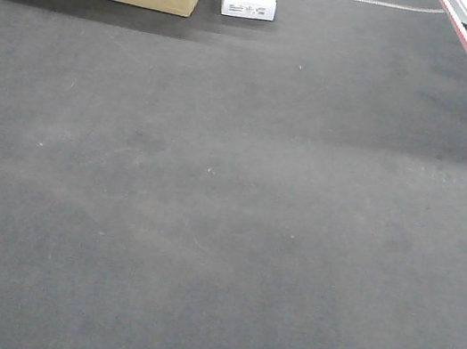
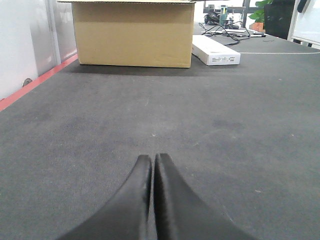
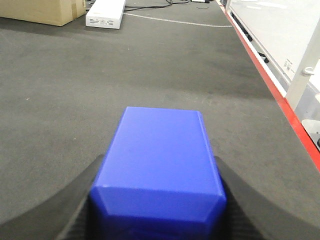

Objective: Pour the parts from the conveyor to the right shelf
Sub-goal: 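Raise the held blue block clear of the conveyor belt, then turn the base away from the conveyor holding the block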

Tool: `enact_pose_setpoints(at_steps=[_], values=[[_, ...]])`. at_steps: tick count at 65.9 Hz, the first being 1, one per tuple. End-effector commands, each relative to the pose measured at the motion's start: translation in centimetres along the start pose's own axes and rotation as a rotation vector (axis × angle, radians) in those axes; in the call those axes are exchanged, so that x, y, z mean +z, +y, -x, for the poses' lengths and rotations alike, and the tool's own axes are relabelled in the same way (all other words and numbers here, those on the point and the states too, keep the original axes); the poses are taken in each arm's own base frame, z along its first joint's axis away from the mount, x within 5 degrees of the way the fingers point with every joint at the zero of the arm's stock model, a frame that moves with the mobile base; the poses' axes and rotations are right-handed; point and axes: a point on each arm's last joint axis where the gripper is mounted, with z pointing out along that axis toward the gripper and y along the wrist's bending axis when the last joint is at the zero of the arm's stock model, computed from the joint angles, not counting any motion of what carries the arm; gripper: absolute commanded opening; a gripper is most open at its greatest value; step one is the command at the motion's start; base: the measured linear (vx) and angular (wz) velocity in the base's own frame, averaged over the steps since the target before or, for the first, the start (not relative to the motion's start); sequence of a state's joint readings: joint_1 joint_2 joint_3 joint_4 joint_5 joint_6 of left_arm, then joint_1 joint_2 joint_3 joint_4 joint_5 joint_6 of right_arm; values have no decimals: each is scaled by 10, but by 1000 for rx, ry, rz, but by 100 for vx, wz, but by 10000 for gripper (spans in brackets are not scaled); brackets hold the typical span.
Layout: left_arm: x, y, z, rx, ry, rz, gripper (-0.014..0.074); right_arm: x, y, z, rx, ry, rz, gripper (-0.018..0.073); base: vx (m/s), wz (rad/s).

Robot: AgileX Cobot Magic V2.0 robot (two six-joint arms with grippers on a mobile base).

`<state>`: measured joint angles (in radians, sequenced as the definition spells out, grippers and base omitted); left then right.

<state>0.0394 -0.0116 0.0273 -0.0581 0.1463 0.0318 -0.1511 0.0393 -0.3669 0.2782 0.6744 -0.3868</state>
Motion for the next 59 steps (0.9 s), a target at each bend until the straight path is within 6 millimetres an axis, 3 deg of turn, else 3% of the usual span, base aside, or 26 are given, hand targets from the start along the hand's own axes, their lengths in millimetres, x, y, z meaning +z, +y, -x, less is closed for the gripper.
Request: enact_pose_setpoints(at_steps=[1, 34, 59], values=[[-2, 0, 14, -17, -99, -6, -6, -2, -3, 13, 8, -86, -28, -5, -7, -1], [-2, 0, 14, -17, -99, -6, -6, -2, -3, 13, 7, -86, -29, -5, -24, -11], [-2, 0, 14, -17, -99, -6, -6, -2, -3, 13, 7, -86, -29, -5, -34, -60]])
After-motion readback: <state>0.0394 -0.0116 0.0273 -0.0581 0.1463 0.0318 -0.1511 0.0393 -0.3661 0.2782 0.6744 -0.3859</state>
